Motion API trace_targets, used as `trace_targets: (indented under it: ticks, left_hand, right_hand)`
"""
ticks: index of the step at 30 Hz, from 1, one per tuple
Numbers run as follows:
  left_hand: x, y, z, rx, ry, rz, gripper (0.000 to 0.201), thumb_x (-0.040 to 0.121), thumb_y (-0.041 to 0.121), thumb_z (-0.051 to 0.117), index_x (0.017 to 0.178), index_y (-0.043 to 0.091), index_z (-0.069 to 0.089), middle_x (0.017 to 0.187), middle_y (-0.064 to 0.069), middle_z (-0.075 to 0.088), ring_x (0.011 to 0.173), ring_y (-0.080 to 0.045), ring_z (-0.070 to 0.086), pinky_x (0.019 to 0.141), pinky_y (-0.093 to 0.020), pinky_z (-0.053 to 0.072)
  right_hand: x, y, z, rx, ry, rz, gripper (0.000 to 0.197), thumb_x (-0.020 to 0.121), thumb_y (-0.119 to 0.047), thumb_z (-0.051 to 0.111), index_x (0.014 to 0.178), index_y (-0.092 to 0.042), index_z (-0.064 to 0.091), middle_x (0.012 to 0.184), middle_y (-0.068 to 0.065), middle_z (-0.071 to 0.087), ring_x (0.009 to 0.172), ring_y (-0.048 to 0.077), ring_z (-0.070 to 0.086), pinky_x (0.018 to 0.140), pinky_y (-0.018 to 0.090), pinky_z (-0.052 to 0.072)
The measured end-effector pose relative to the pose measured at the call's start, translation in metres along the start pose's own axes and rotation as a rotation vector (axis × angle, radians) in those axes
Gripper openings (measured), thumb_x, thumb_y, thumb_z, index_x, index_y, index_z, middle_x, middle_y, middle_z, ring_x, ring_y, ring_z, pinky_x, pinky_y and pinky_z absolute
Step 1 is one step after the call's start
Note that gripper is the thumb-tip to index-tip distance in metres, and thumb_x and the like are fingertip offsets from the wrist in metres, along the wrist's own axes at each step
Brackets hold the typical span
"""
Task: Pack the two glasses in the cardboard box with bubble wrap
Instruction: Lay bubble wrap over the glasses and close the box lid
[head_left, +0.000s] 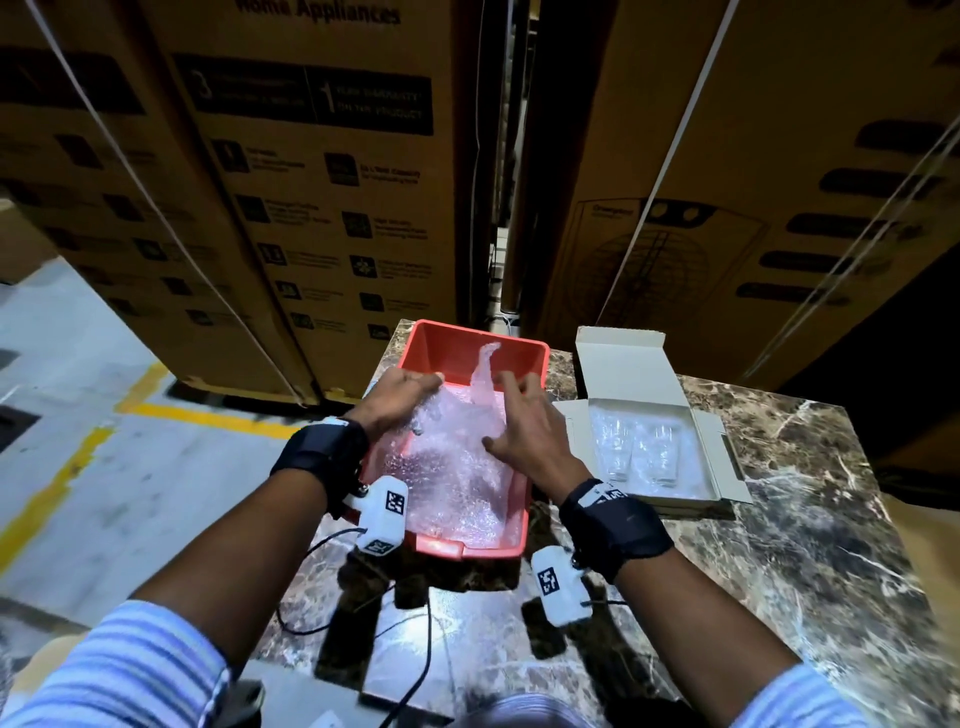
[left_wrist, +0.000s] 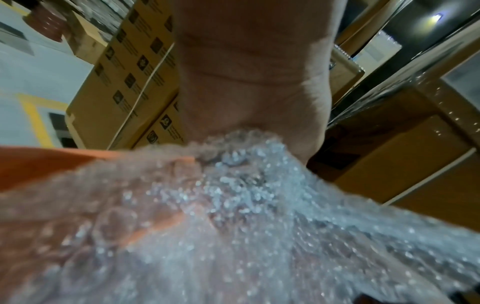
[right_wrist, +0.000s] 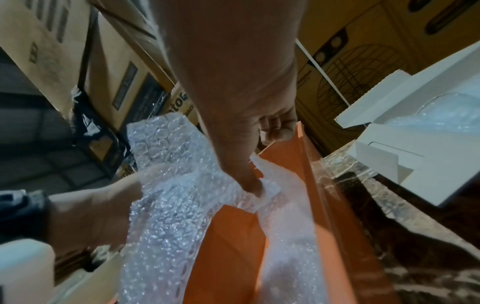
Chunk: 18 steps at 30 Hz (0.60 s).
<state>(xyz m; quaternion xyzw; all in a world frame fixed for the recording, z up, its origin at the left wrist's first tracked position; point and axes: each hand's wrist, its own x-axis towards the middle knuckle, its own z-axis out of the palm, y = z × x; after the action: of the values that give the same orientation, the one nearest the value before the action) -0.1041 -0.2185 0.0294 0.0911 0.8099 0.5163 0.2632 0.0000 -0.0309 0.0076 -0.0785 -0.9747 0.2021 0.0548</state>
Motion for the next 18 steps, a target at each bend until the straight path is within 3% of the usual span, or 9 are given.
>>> trace_targets:
  ticks: [4, 6, 8, 11, 13, 14, 15, 16, 18]
  left_hand:
    - [-0.003, 0.015, 0.002, -0.077, 0.016, -0.025, 0.042, 0.104, 0.04, 0.055, 0.1, 0.002, 0.072, 0.097, -0.011, 0.075, 0.086, -0.025, 0.069, 0.074, -0.031, 0.052]
    - [-0.005, 0.021, 0.005, -0.043, 0.04, -0.039, 0.045, 0.105, 0.047, 0.05, 0.101, 0.007, 0.071, 0.097, -0.008, 0.074, 0.082, -0.021, 0.068, 0.068, -0.029, 0.052]
    - [-0.005, 0.023, 0.006, -0.011, 0.005, -0.059, 0.055, 0.105, 0.056, 0.043, 0.107, 0.008, 0.07, 0.106, -0.009, 0.073, 0.088, -0.021, 0.068, 0.066, -0.028, 0.053]
    - [-0.009, 0.027, 0.006, -0.006, -0.092, -0.078, 0.079, 0.098, 0.075, 0.032, 0.143, 0.014, 0.054, 0.134, -0.005, 0.062, 0.097, -0.021, 0.063, 0.066, -0.027, 0.047]
    - [-0.011, 0.026, 0.004, 0.031, -0.164, -0.113, 0.097, 0.085, 0.092, 0.03, 0.154, 0.024, 0.04, 0.134, -0.002, 0.061, 0.073, -0.017, 0.054, 0.057, -0.027, 0.031]
    - [-0.014, 0.026, 0.003, 0.029, -0.213, -0.127, 0.099, 0.082, 0.094, 0.032, 0.152, 0.024, 0.043, 0.123, -0.012, 0.07, 0.06, -0.013, 0.048, 0.053, -0.024, 0.025]
    - [-0.016, 0.026, 0.002, 0.025, -0.253, -0.132, 0.096, 0.082, 0.092, 0.04, 0.147, 0.022, 0.049, 0.098, 0.006, 0.065, 0.049, -0.009, 0.043, 0.048, -0.021, 0.023]
    - [-0.02, 0.027, -0.001, 0.036, -0.295, -0.128, 0.092, 0.079, 0.088, 0.053, 0.139, 0.019, 0.057, 0.101, 0.012, 0.061, 0.044, -0.007, 0.041, 0.044, -0.02, 0.026]
    - [-0.024, 0.025, -0.005, 0.08, -0.344, -0.118, 0.068, 0.071, 0.066, 0.082, 0.115, 0.014, 0.071, 0.087, 0.001, 0.072, 0.048, -0.006, 0.049, 0.047, -0.019, 0.037]
  right_hand:
    - [-0.002, -0.002, -0.013, 0.369, -0.281, -0.079, 0.11, 0.061, -0.048, 0.078, 0.157, -0.035, 0.024, 0.148, 0.004, 0.025, 0.136, 0.03, 0.029, 0.114, 0.052, 0.036]
    - [-0.007, -0.004, -0.018, 0.487, -0.371, -0.091, 0.115, 0.066, -0.053, 0.085, 0.159, -0.039, 0.018, 0.157, 0.002, 0.019, 0.142, 0.026, 0.024, 0.115, 0.051, 0.029]
    - [-0.012, -0.005, -0.019, 0.548, -0.365, -0.07, 0.099, 0.075, -0.058, 0.083, 0.156, -0.039, 0.028, 0.157, 0.001, 0.029, 0.139, 0.02, 0.033, 0.11, 0.044, 0.033]
    - [-0.013, -0.006, -0.019, 0.786, -0.244, 0.038, 0.042, 0.097, -0.046, 0.065, 0.128, -0.018, 0.063, 0.128, 0.004, 0.065, 0.115, 0.018, 0.063, 0.096, 0.041, 0.054]
    - [-0.01, -0.002, -0.016, 0.901, -0.122, 0.177, 0.032, 0.105, -0.036, 0.054, 0.113, -0.01, 0.07, 0.111, 0.005, 0.074, 0.101, 0.022, 0.071, 0.089, 0.041, 0.059]
    - [-0.008, 0.001, -0.016, 0.918, -0.069, 0.238, 0.033, 0.106, -0.036, 0.05, 0.111, -0.01, 0.071, 0.108, 0.006, 0.075, 0.097, 0.022, 0.073, 0.084, 0.039, 0.061]
    - [-0.006, 0.005, -0.016, 0.936, -0.026, 0.291, 0.035, 0.106, -0.036, 0.048, 0.11, -0.009, 0.071, 0.107, 0.007, 0.075, 0.092, 0.022, 0.075, 0.078, 0.037, 0.062]
    - [-0.004, 0.009, -0.018, 0.95, -0.003, 0.343, 0.037, 0.105, -0.036, 0.048, 0.109, -0.008, 0.071, 0.107, 0.01, 0.075, 0.089, 0.022, 0.075, 0.072, 0.034, 0.062]
    - [-0.002, 0.017, -0.018, 0.974, 0.008, 0.43, 0.038, 0.101, -0.038, 0.052, 0.111, -0.004, 0.067, 0.108, 0.015, 0.073, 0.089, 0.023, 0.074, 0.063, 0.032, 0.06]
